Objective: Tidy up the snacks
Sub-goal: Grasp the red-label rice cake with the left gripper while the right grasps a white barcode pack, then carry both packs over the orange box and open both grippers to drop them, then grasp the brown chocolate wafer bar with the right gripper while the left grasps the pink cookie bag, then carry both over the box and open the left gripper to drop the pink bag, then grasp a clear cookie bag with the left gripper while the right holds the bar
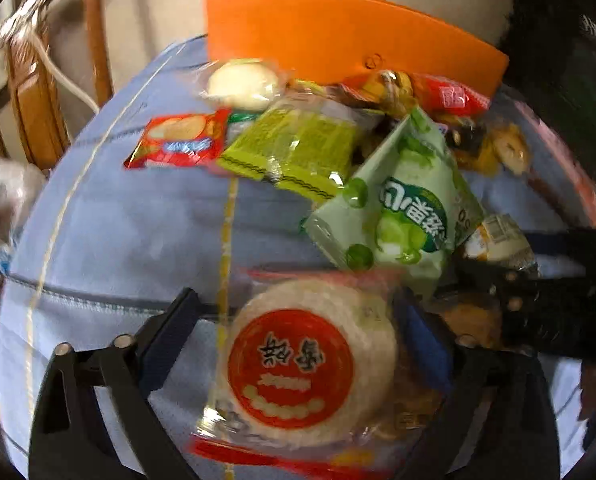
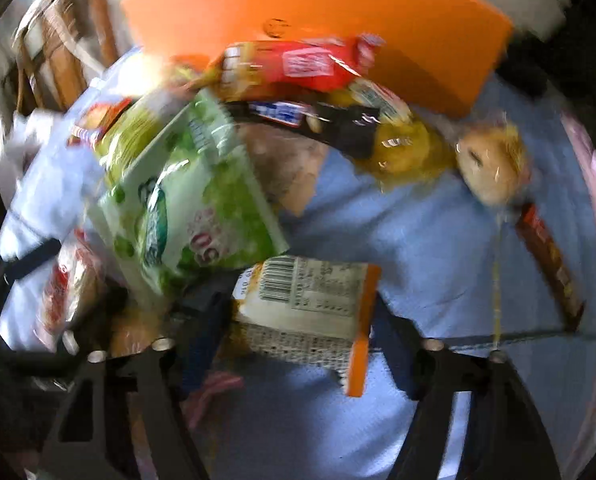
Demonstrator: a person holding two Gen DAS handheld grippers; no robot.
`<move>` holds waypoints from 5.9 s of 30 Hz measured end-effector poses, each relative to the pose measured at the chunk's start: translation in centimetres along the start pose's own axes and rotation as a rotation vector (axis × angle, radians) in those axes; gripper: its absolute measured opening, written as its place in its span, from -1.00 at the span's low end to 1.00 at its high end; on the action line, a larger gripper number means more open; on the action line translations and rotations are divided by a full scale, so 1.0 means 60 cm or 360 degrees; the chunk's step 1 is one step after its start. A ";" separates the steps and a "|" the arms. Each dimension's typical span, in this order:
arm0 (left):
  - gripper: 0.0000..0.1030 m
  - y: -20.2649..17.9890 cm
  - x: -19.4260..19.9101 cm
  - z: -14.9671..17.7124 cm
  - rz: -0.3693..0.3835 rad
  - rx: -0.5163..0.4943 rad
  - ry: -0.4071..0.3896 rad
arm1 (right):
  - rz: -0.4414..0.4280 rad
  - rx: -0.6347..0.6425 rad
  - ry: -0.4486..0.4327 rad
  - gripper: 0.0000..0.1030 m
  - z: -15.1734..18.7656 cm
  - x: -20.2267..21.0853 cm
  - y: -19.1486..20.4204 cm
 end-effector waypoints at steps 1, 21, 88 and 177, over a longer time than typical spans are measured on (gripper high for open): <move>0.25 -0.003 0.006 0.000 -0.0012 -0.0041 -0.0019 | -0.0004 0.0025 -0.0002 -0.03 0.000 0.002 0.006; 0.12 0.022 0.146 -0.129 0.0127 0.0054 -0.0332 | -0.0032 -0.0135 -0.0425 -0.11 -0.084 0.203 -0.061; 0.92 -0.105 0.032 0.018 0.0189 -0.0326 0.0003 | 0.0402 -0.0019 0.0010 0.59 -0.004 0.026 -0.334; 0.10 -0.039 0.111 -0.451 0.0226 0.0006 -0.0478 | -0.0093 0.0061 -0.0576 -0.55 -0.371 0.300 -0.133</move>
Point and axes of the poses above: each gripper's, at about its wrist camera, not at the fingertips, and x roughly against the way its jaws point, y to its left, z to its underside, the point moved 4 cm from there along -x, roughly the way its jaws point, and after that the axes turned 6 degrees about -y, right-handed, at the moved point
